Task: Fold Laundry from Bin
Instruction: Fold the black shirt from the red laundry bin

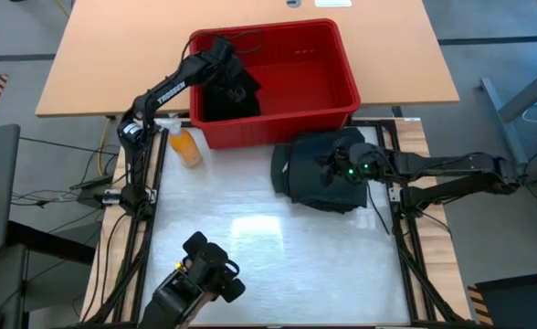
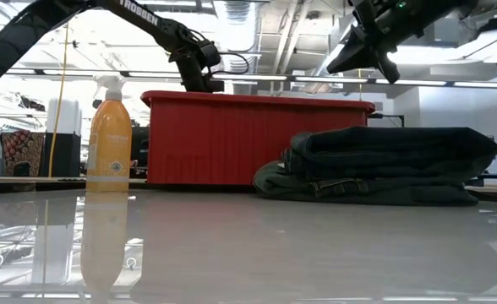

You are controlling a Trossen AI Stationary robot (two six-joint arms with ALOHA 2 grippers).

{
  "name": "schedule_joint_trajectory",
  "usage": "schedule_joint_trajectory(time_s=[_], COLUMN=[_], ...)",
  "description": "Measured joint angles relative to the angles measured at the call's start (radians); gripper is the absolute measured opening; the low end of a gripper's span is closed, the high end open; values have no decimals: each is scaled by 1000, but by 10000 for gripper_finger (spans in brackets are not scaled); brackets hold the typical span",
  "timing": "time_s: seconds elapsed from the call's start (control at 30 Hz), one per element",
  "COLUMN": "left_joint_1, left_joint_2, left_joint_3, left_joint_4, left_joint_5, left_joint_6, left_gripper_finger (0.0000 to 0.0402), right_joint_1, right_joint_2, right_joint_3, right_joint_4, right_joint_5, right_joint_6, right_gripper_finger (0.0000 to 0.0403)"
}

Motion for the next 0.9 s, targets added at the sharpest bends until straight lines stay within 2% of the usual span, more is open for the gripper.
schedule_joint_trajectory(time_s=[0.3,0.43,0.53,0.67,0.77,0.9], left_joint_1=[3,10,19,23,18,-10], left_joint_2=[0,11,37,48,36,-30], left_joint_3=[-29,-67,-68,-68,-58,15], left_joint_4=[2,-12,-10,8,16,17], left_joint_5=[-35,-50,-113,-101,-61,-24], left_joint_6=[35,31,16,3,-41,-60], left_gripper_finger=[232,212,159,31,9,3], right_joint_1=[-38,-36,-24,-7,-6,-1], right_joint_2=[0,0,-6,-29,-55,-97], right_joint_3=[0,0,0,0,0,0], right_joint_4=[24,25,25,27,26,22], right_joint_5=[-59,-82,-84,-84,-85,-84], right_joint_6=[0,0,6,5,-26,-73], right_gripper_finger=[21,21,21,21,21,21])
